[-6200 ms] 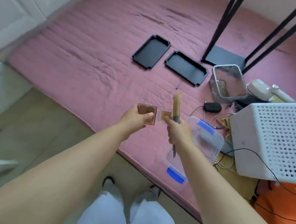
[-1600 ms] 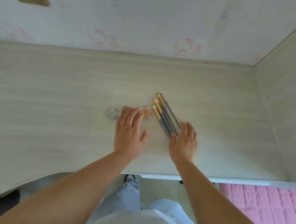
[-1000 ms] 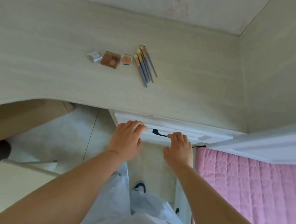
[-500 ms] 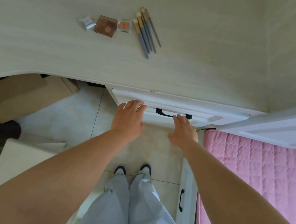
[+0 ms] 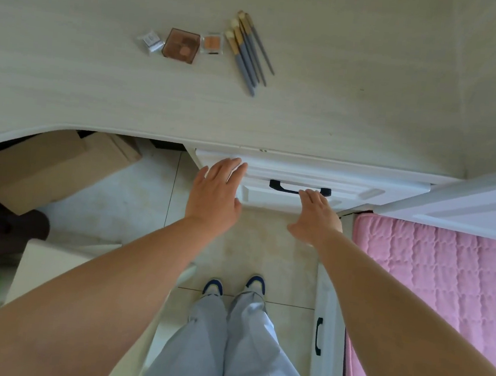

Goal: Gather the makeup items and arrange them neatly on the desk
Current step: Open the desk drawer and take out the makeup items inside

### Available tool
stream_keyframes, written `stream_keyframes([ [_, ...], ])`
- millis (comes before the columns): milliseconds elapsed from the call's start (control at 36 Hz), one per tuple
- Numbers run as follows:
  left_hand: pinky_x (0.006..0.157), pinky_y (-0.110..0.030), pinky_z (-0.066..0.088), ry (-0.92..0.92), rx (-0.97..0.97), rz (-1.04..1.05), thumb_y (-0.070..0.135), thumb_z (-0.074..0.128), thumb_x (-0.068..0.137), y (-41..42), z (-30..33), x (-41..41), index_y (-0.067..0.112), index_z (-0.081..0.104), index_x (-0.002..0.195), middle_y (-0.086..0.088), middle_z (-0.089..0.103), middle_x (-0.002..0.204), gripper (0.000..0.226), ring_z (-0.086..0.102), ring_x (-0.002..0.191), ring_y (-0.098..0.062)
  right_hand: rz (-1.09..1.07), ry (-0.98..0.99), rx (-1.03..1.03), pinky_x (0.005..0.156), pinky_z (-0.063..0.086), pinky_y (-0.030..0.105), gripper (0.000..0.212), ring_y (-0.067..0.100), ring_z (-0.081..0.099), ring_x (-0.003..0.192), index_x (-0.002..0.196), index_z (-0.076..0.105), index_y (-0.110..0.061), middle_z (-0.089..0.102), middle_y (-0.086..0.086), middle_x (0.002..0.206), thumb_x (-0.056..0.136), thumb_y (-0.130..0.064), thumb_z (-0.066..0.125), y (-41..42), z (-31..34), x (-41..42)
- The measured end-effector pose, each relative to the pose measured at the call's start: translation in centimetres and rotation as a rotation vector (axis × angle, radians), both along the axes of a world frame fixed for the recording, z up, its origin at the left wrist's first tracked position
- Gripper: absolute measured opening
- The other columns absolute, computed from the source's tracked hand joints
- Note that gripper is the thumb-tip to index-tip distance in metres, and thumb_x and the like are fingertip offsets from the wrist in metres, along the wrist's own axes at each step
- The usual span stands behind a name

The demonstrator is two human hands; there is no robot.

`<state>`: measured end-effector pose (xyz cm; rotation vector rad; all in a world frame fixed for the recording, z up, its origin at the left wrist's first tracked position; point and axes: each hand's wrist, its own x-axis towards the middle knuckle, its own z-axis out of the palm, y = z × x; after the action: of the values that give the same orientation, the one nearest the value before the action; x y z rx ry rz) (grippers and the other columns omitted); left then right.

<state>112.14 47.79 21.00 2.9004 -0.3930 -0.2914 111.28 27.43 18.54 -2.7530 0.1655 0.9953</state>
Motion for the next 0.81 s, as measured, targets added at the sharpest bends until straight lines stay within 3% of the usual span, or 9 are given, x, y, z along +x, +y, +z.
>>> stream_keyframes([
  [111,0.114,-0.041,0.02,0.037,0.061,0.001,0.018,0.048,0.087,0.5,0.2,0.3,0.017,0.022,0.148,0.003,0.022,0.153,0.066,0.019,0.142,-0.016,-0.017,-0.003,-0.001,0.111,0.029,0.034,0.081,0.011,-0.002,0.146,0.151,0.008,-0.019,0.006,-0.007,0.157,0.084,-0.023,0.054,0.2,-0.1,0.0],
  [306,0.117,-0.041,0.01,0.065,0.084,0.025,0.027,0.046,0.092,0.7,0.1,0.3,0.018,0.018,0.149,0.004,0.02,0.153,0.064,0.018,0.141,-0.016,-0.056,-0.027,0.009,0.094,0.043,0.032,0.078,0.01,0.013,0.142,0.147,0.016,-0.02,0.018,-0.008,0.15,0.08,-0.027,0.057,0.4,-0.1,-1.7],
  [389,0.118,-0.042,0.008,0.076,0.095,0.044,0.032,0.044,0.094,0.8,0.0,0.2,0.019,0.018,0.148,0.004,0.023,0.152,0.062,0.018,0.141,-0.015,-0.066,-0.032,0.02,0.095,0.043,0.031,0.078,0.011,0.014,0.141,0.147,0.016,-0.02,0.019,-0.007,0.15,0.081,-0.028,0.057,0.5,-0.1,-2.7],
  [611,0.108,-0.037,0.027,0.059,0.069,0.046,0.037,0.044,0.095,0.8,0.6,-0.1,0.018,0.045,0.134,-0.001,0.047,0.131,0.044,0.042,0.122,-0.023,-0.093,-0.008,0.031,0.108,0.035,0.034,0.079,0.012,0.003,0.146,0.15,0.01,-0.019,0.009,-0.006,0.156,0.085,-0.031,0.055,1.0,0.3,-4.7],
  [722,0.094,-0.034,0.036,0.063,0.007,0.029,0.033,0.047,0.094,0.9,0.8,-0.1,0.015,0.057,0.119,-0.004,0.054,0.116,0.032,0.048,0.109,-0.025,-0.122,-0.016,0.036,0.104,0.038,0.032,0.078,0.012,0.007,0.145,0.149,0.013,-0.018,0.012,-0.006,0.155,0.084,-0.027,0.055,1.5,0.3,-6.3],
  [806,0.087,-0.033,0.038,0.086,-0.011,-0.025,0.032,0.048,0.093,1.3,0.7,-0.7,0.015,0.058,0.111,-0.004,0.05,0.116,0.026,0.048,0.107,-0.023,-0.136,-0.011,0.028,0.103,0.038,0.03,0.074,0.011,0.006,0.145,0.148,0.014,-0.016,0.013,-0.006,0.154,0.085,-0.023,0.053,1.9,0.5,-7.8],
])
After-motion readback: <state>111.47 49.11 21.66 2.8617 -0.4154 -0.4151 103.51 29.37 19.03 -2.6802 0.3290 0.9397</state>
